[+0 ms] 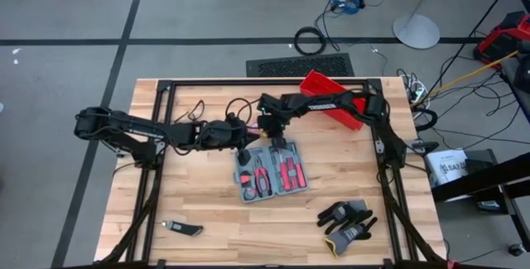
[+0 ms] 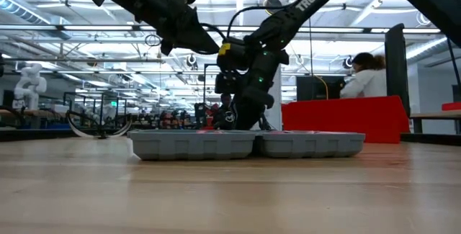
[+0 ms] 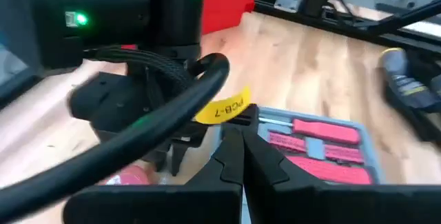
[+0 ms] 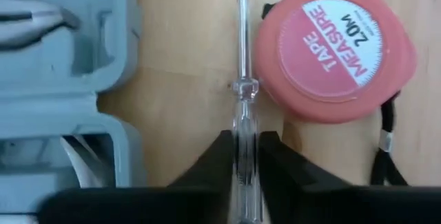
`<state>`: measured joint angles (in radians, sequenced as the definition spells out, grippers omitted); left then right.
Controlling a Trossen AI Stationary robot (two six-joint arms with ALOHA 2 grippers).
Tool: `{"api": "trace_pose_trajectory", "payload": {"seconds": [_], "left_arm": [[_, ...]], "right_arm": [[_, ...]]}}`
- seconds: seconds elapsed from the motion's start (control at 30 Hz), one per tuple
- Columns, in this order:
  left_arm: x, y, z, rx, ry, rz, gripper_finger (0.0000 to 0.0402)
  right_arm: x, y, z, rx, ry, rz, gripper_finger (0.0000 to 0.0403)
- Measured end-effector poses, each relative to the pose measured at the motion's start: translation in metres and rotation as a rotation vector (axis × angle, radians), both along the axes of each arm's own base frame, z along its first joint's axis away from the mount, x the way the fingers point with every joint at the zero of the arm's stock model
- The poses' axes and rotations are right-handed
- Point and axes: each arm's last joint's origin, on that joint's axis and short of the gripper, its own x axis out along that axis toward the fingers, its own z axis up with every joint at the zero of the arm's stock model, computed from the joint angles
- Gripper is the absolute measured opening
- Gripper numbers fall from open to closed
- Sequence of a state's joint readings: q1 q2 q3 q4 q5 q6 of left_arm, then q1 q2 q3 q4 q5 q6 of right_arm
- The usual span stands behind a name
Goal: Prefit tool cases
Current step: Put the voltage tester into the toolbox
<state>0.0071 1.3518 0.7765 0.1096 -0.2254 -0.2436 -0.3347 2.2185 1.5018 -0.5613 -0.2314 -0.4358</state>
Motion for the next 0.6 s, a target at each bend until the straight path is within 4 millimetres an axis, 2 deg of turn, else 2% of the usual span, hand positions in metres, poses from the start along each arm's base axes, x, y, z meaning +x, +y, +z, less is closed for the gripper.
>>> {"api": "trace_pose_trajectory", "payload": {"seconds": [0.03,0.1,0.17,0.33,0.47,0.6], "left_arm": [[0.000,0.000,0.000,0.019,0.005,0.010,0.0000],[-0.002,0.002,-0.001,0.082,0.036,0.047,0.0000],[-0.005,0.005,-0.003,0.173,0.095,0.111,0.0000],[-0.013,0.013,-0.006,0.429,0.238,0.330,0.0000],[-0.018,0.018,-0.004,0.617,0.331,0.495,0.0000],[-0.021,0.022,-0.002,0.780,0.457,0.521,0.0000]], "right_arm": [[0.000,0.000,-0.001,0.017,0.003,-0.007,0.0035],[0.000,-0.001,-0.001,0.063,-0.009,-0.035,0.0032],[-0.001,-0.002,0.006,0.075,-0.026,-0.067,0.0032],[-0.012,0.002,0.046,0.086,-0.038,-0.168,0.0032],[-0.020,0.006,0.094,0.122,-0.126,-0.278,0.0032],[-0.024,0.024,0.108,0.175,-0.099,-0.401,0.0032]]}}
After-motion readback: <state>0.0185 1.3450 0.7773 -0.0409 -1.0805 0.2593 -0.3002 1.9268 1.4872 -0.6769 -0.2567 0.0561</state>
